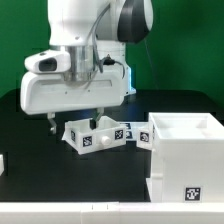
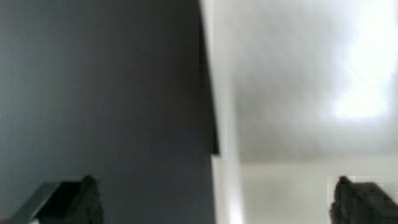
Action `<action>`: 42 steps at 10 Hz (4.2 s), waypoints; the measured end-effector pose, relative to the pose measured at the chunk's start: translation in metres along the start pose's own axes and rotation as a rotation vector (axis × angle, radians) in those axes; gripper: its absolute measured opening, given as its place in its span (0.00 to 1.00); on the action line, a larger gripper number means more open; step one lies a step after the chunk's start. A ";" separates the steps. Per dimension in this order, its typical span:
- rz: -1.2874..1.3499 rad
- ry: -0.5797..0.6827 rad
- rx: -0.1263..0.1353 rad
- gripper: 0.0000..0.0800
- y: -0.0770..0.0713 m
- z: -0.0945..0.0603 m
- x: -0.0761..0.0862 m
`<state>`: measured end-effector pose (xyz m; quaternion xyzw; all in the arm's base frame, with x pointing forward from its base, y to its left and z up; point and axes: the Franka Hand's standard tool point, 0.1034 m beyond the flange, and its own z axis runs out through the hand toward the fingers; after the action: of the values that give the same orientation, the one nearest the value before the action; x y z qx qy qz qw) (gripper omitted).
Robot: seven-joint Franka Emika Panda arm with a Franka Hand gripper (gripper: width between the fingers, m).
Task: Assemble drawer
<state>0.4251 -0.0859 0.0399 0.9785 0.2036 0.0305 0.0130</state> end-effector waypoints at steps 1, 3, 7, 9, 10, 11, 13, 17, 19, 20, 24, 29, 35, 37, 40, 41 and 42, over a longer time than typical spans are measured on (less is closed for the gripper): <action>-0.029 0.006 -0.025 0.81 0.005 0.011 -0.007; -0.024 -0.009 -0.020 0.81 0.007 0.023 -0.011; -0.026 -0.008 -0.021 0.48 0.008 0.026 -0.006; -0.026 -0.008 -0.021 0.22 0.008 0.026 -0.007; -0.026 -0.008 -0.021 0.22 0.008 0.026 -0.007; -0.026 -0.007 -0.021 0.05 0.008 0.025 -0.006; -0.026 -0.007 -0.021 0.05 0.008 0.025 -0.006; 0.212 0.014 -0.038 0.05 0.026 0.017 0.002; 0.339 -0.027 0.009 0.05 0.017 0.016 0.001; 0.334 -0.023 0.004 0.05 0.019 0.017 0.001; 0.345 -0.024 0.005 0.05 0.020 0.017 0.001; 0.762 -0.046 0.064 0.05 0.023 0.002 0.023; 1.373 -0.057 0.087 0.05 0.041 0.011 0.028; 1.565 -0.034 0.121 0.05 0.052 0.015 0.026; 1.733 -0.045 0.130 0.05 0.048 0.015 0.028; 1.825 -0.077 0.146 0.05 0.046 0.016 0.030; 1.960 -0.122 0.171 0.05 0.049 0.017 0.042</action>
Offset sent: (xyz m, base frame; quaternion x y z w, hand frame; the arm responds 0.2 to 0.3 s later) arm 0.0205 0.0086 -0.0172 0.0176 0.0135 0.0150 0.9996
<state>0.4841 -0.1145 0.0269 0.7117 -0.6972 -0.0376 -0.0781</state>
